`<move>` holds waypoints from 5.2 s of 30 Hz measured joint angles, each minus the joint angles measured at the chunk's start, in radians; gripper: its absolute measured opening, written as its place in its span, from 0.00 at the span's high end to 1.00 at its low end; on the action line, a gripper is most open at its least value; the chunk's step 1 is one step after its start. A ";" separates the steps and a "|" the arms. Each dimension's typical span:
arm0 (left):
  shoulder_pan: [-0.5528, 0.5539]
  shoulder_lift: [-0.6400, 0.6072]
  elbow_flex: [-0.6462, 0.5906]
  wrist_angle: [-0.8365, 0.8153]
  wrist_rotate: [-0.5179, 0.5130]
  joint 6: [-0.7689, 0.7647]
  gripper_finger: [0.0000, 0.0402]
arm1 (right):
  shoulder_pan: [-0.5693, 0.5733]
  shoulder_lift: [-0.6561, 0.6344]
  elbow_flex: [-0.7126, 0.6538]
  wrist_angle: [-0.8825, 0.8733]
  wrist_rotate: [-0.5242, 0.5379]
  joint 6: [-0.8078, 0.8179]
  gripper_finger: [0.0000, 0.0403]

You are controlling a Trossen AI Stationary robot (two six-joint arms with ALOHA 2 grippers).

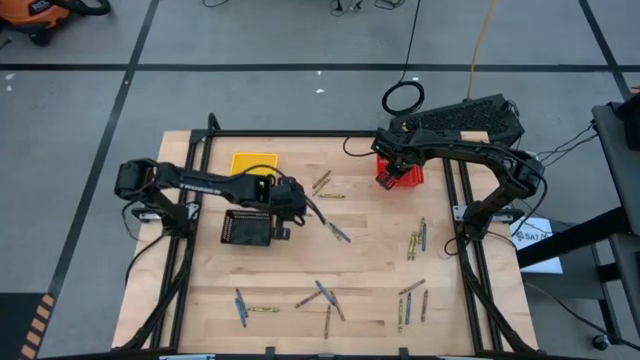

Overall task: Sort crayons
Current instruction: Put the brown crayon into the yellow bin, then put the green crayon into the black bin

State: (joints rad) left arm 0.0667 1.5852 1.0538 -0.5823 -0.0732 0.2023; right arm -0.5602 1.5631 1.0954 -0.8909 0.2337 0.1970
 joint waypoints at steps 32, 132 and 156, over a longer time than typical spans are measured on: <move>0.441 -0.092 0.000 -0.223 0.017 0.181 0.98 | 0.000 0.000 0.000 0.000 -0.001 0.009 0.82; -0.220 -0.406 -0.116 -0.283 0.150 -0.385 0.78 | 0.458 0.000 0.114 0.062 -0.132 0.264 0.82; -0.627 -0.094 -0.116 -0.019 0.151 -0.871 0.78 | 0.458 0.000 0.114 0.064 -0.123 0.216 0.82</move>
State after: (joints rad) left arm -0.5601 1.4913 0.9375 -0.6009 0.0779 -0.6683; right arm -0.1024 1.5635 1.2091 -0.8268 0.1106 0.4135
